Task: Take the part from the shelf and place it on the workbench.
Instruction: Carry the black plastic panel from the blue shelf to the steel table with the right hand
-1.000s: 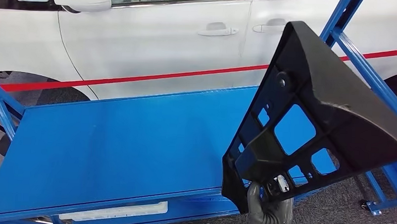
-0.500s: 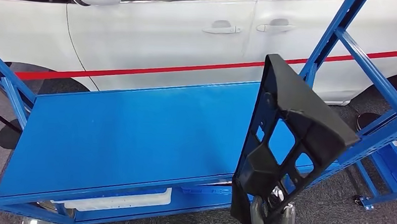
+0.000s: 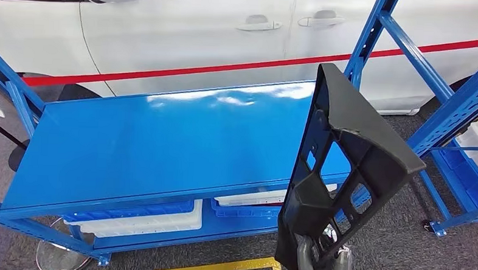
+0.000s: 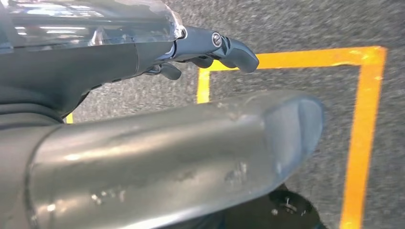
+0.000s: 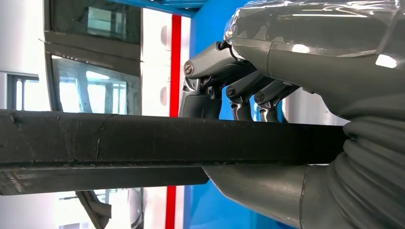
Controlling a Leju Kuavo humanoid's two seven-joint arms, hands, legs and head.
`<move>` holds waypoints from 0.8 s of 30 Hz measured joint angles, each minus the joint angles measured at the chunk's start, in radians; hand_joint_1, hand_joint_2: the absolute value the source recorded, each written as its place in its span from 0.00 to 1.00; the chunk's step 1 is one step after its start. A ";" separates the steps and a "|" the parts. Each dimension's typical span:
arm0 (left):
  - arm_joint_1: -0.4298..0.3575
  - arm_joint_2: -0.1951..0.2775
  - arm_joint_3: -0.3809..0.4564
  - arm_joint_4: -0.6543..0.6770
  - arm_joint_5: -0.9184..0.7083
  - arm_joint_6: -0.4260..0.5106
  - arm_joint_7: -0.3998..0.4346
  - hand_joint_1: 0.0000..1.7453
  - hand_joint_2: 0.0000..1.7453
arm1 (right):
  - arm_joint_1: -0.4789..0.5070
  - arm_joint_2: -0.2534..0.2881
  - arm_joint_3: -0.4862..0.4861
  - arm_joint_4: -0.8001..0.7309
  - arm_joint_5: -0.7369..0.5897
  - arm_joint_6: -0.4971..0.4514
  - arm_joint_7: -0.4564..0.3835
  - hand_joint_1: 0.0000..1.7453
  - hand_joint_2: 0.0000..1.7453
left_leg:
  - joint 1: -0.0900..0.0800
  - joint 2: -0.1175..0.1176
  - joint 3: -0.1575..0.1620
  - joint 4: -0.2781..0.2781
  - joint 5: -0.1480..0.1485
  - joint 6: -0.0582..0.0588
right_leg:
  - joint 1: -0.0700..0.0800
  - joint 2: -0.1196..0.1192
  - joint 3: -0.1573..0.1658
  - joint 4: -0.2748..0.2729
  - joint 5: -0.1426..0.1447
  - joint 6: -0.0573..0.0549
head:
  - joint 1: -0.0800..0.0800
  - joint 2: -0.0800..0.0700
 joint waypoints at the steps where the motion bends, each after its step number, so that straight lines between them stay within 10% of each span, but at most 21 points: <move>1: 0.000 0.000 0.000 0.000 -0.002 0.000 0.000 0.00 0.00 | 0.000 0.000 0.001 0.000 0.001 -0.004 0.000 1.00 1.00 | -0.001 0.000 0.036 -0.028 0.028 0.003 | 0.001 0.000 -0.016 0.006 0.008 0.001 | 0.000 0.000; 4: -0.003 0.001 0.000 0.000 -0.008 0.000 0.000 0.00 0.00 | 0.002 0.000 0.006 0.000 0.006 -0.014 0.000 1.00 1.00 | -0.007 0.000 0.196 -0.239 0.059 0.022 | 0.006 0.000 -0.047 0.022 0.028 0.010 | 0.001 0.000; 6: -0.005 0.002 0.000 0.000 -0.011 -0.001 -0.001 0.00 0.00 | 0.003 0.000 0.008 -0.001 0.009 -0.015 0.000 1.00 1.00 | -0.014 -0.001 0.240 -0.318 0.041 0.032 | 0.004 -0.002 -0.050 0.022 0.043 0.021 | -0.001 0.000; 9: -0.005 0.001 0.000 0.000 -0.013 -0.003 -0.002 0.00 0.00 | 0.008 -0.001 0.008 -0.004 0.010 -0.013 0.000 1.00 1.00 | -0.012 0.004 0.225 -0.335 0.070 0.050 | 0.000 0.000 -0.058 0.029 0.038 0.041 | -0.005 0.000; 13: -0.004 0.001 0.000 0.000 -0.019 -0.005 -0.002 0.00 0.00 | 0.015 -0.002 0.008 -0.006 0.010 -0.010 0.000 1.00 1.00 | -0.009 0.010 0.170 -0.340 0.120 0.064 | -0.005 0.006 -0.120 0.232 -0.135 0.059 | 0.003 0.000; 15: -0.003 0.001 0.000 0.000 -0.019 -0.006 -0.003 0.00 0.00 | 0.016 -0.002 0.008 -0.006 0.010 -0.009 0.000 1.00 1.00 | -0.008 0.012 0.137 -0.333 0.141 0.061 | -0.010 0.006 -0.115 0.302 -0.132 0.066 | 0.003 0.000; 18: -0.003 0.001 0.000 0.000 -0.021 -0.008 -0.003 0.00 0.00 | 0.017 -0.002 0.008 -0.008 0.010 -0.004 0.000 1.00 1.00 | -0.007 0.012 0.091 -0.309 0.163 0.049 | -0.017 0.006 0.016 0.157 -0.061 0.068 | 0.004 0.000; 20: -0.003 0.001 0.000 -0.001 -0.022 -0.009 -0.004 0.00 0.00 | 0.019 -0.001 0.007 -0.013 0.009 0.004 0.000 1.00 1.00 | -0.009 0.010 0.072 -0.293 0.173 0.038 | -0.014 0.007 0.101 0.027 -0.074 0.059 | 0.004 0.000; 24: 0.001 0.002 0.000 -0.001 -0.027 -0.012 -0.008 0.00 0.00 | 0.025 0.002 0.005 -0.020 0.006 0.021 0.000 1.00 1.00 | -0.006 0.008 0.051 -0.280 0.179 0.013 | -0.009 0.005 0.095 -0.009 -0.066 0.025 | 0.005 0.000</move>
